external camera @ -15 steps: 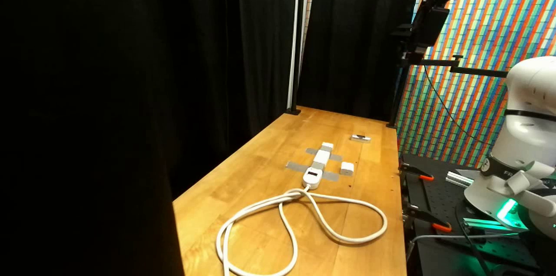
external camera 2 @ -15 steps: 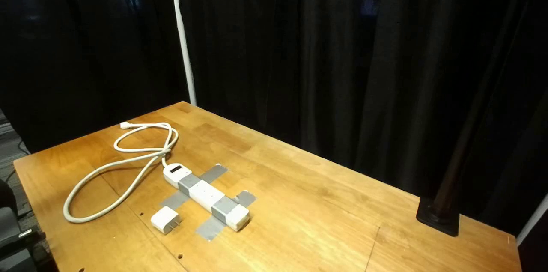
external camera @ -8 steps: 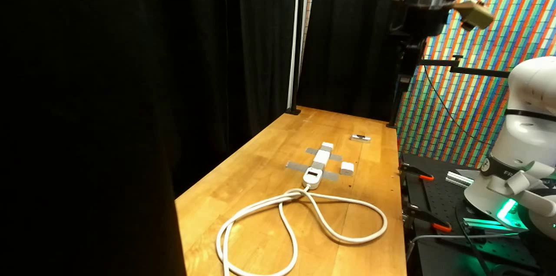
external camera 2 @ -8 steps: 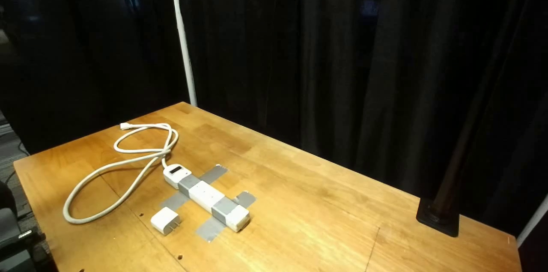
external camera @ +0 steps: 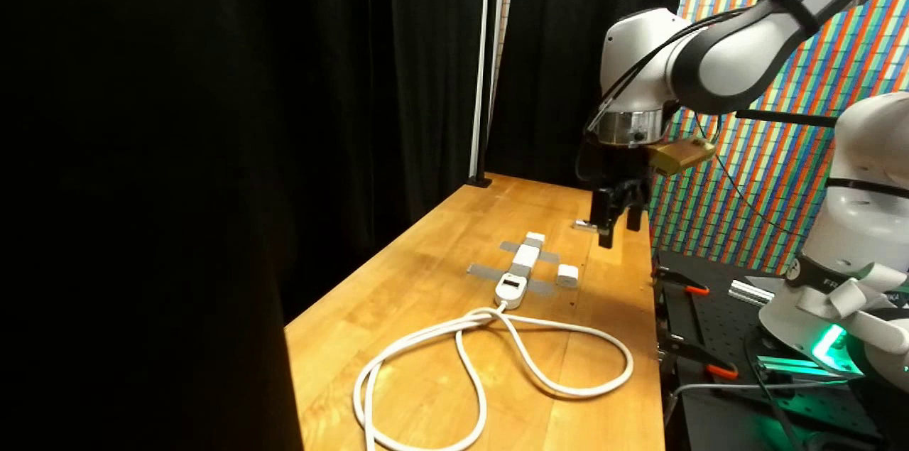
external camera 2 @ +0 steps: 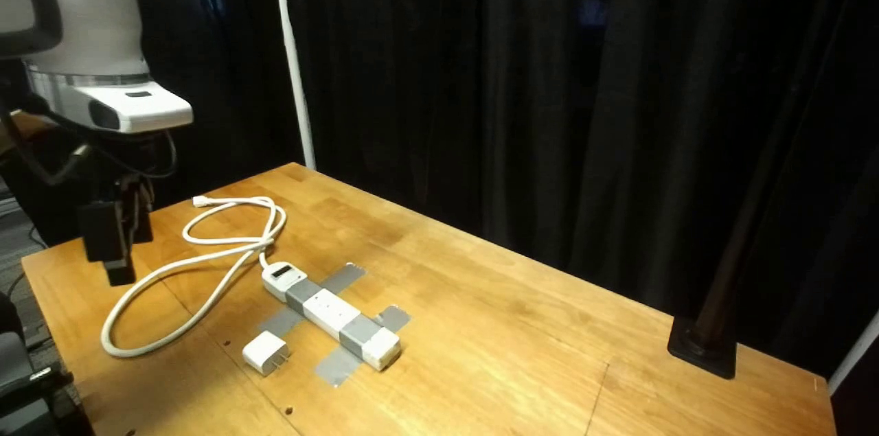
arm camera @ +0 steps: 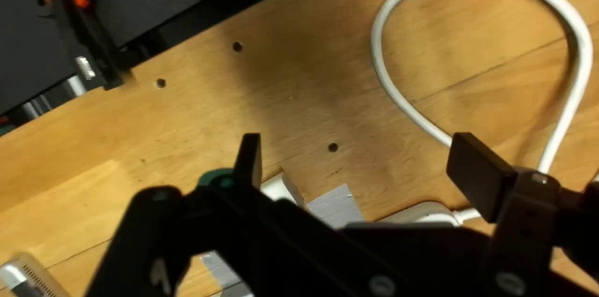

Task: Plug the charger head into the extension cord

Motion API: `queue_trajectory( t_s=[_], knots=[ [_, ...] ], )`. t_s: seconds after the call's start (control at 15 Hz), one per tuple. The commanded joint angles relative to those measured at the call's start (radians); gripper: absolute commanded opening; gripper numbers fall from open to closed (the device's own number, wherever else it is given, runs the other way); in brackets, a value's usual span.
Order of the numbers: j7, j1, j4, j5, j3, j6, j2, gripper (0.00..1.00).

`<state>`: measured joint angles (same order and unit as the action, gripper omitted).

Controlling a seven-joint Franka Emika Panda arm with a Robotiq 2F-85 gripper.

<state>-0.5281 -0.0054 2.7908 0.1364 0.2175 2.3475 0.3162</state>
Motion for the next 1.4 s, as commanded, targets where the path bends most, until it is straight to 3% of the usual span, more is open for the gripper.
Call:
queue_trajectory(
  t_s=[0.0, 0.13, 0.33, 0.53, 0.67, 0.93, 1.13, 1.33],
  knots=[
    [0.051, 0.030, -0.004, 0.164, -0.078, 0.275, -0.206, 1.00],
    [0.091, 0.054, -0.021, 0.316, -0.107, 0.386, -0.302, 1.00],
    [0.156, 0.069, -0.047, 0.556, -0.093, 0.506, -0.415, 1.00],
    [0.167, 0.053, -0.054, 0.676, -0.046, 0.616, -0.488, 1.00],
    [0.107, 0.075, -0.046, 0.636, -0.051, 0.685, -0.534, 1.00],
    [-0.007, 0.186, -0.034, 0.513, -0.154, 0.821, -0.628, 1.00],
    [-0.038, 0.326, -0.041, 0.486, -0.298, 0.908, -0.681, 1.00],
    [-0.030, 0.427, -0.056, 0.516, -0.408, 0.908, -0.696, 1.00]
  ],
)
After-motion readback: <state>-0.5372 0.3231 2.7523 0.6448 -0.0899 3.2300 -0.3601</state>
